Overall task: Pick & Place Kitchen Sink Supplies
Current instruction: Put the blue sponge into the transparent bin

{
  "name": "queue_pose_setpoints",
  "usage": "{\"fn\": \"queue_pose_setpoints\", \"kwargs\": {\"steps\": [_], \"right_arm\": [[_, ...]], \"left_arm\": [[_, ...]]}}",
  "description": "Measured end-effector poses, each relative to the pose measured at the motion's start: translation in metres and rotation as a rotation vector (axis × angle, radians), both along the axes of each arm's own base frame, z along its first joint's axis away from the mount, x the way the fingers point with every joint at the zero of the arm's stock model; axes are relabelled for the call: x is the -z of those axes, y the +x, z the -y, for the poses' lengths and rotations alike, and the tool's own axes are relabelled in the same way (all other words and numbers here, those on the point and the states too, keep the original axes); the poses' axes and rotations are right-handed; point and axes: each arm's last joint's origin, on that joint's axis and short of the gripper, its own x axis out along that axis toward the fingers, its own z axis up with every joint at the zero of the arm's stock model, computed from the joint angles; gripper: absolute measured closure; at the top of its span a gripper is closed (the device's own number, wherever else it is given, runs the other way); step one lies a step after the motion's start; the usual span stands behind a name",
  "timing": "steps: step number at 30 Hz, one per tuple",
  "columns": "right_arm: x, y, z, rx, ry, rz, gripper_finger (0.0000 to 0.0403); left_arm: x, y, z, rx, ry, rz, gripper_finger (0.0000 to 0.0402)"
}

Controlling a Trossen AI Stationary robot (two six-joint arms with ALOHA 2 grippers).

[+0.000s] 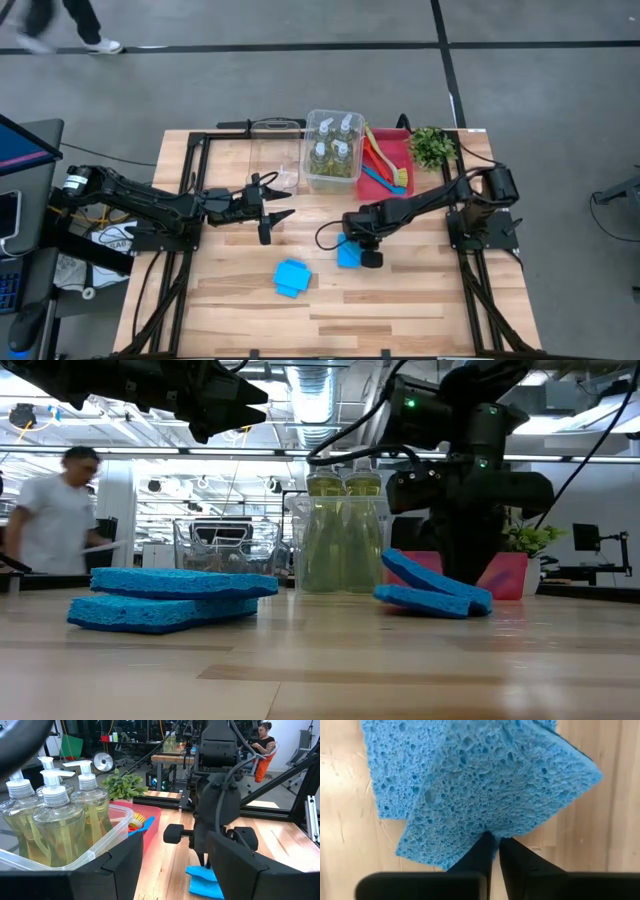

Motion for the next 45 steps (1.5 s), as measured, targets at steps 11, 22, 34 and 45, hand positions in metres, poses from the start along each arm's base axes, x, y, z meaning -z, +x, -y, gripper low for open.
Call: {"fn": "queue_pose_setpoints", "kwargs": {"steps": [11, 22, 34, 45], "right_arm": [[-0.014, 0.007, -0.015, -0.088, -0.044, 0.033, 0.0401], [-0.029, 0.012, -0.019, -0.059, -0.206, 0.037, 0.0401], [-0.051, 0.017, -0.035, -0.051, -0.354, 0.100, 0.0401], [-0.071, 0.015, -0.049, -0.005, -0.543, 0.158, 0.0399]], "left_arm": [[0.000, 0.000, 0.000, 0.000, 0.000, 0.000, 0.0183], [0.000, 0.000, 0.000, 0.000, 0.000, 0.000, 0.0183], [0.000, 0.000, 0.000, 0.000, 0.000, 0.000, 0.0183], [0.000, 0.000, 0.000, -0.001, 0.000, 0.000, 0.0183]]}}
